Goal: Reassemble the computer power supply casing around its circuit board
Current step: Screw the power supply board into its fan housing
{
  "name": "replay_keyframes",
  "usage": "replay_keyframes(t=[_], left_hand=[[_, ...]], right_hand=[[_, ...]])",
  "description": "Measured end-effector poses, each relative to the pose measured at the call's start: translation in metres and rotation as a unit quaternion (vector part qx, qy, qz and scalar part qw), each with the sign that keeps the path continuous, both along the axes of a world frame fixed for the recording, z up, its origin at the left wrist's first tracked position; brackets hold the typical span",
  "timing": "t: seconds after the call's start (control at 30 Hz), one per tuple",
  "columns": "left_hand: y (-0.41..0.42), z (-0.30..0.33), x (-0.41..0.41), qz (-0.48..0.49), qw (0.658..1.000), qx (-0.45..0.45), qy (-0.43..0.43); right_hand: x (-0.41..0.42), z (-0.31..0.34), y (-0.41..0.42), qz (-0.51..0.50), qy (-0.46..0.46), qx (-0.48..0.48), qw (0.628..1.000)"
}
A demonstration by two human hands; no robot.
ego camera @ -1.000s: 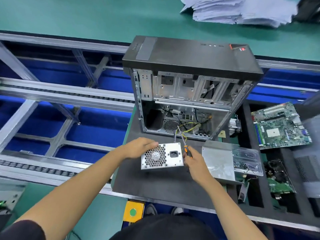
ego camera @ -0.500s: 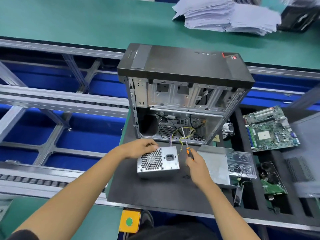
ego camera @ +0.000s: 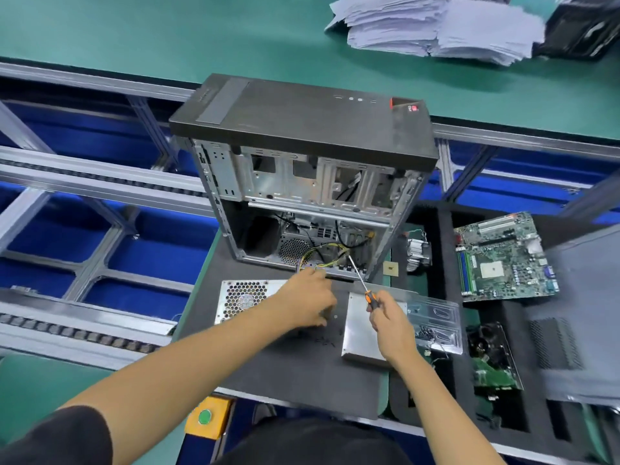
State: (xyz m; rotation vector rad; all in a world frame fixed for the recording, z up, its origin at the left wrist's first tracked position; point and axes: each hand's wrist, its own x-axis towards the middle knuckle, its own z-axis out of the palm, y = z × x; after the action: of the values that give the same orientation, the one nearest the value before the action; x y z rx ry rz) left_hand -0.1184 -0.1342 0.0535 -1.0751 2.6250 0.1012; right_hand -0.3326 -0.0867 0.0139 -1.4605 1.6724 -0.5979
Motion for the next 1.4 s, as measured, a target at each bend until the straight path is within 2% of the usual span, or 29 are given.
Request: replay_keyframes(t=[0.07,0.13,0.23,0.33,0.4,0.5,0.6,0.77,0.93,1.13,1.4], left_hand=[[-0.001,-0.01,-0.029,0.019,0.995,0.046,-0.081],[-0.003,-0.021,-0.05,0.084,0.984,0.115,-0.107],[-0.006,-0.031,-0.067,0.185,0.959,0.2,-0.082],[-0.007,-0.038,-0.07,0.285,0.928,0.236,-0.036],[-0.005,-0.043,-0.069,0.314,0.916,0.246,-0.047],[-0.001,-0.048,-0.065,0.303,0.916,0.246,-0.098],[0.001,-0.049,-0.062,0.289,0.918,0.247,-0.112],[0.006,-0.05,-0.059,0.267,0.925,0.245,-0.111],[0.004,-0.042,-0.053,0.283,0.927,0.238,-0.068],[0.009,-0.038,-0.049,0.258,0.938,0.202,-0.116],[0.026,-0.06,-0.057,0.242,0.944,0.2,-0.106]], right_hand=[[-0.011,0.003,-0.003,0.012,0.011,0.007,1.0],[-0.017,0.006,-0.005,0.023,0.017,0.012,1.0],[-0.025,0.01,-0.007,0.028,0.009,0.017,0.999],[-0.031,0.011,-0.009,0.038,0.008,0.018,0.999],[-0.033,0.011,-0.009,0.041,0.006,0.021,0.999],[-0.034,0.01,-0.01,0.046,0.012,0.018,0.999],[-0.034,0.011,-0.011,0.056,0.034,0.015,0.998],[-0.035,0.012,-0.012,0.053,0.027,0.022,0.998],[-0.032,0.013,-0.013,0.056,0.02,0.0,0.998],[-0.024,0.014,-0.007,0.045,0.022,-0.007,0.999],[-0.012,0.009,0.002,0.02,0.026,0.006,0.999]])
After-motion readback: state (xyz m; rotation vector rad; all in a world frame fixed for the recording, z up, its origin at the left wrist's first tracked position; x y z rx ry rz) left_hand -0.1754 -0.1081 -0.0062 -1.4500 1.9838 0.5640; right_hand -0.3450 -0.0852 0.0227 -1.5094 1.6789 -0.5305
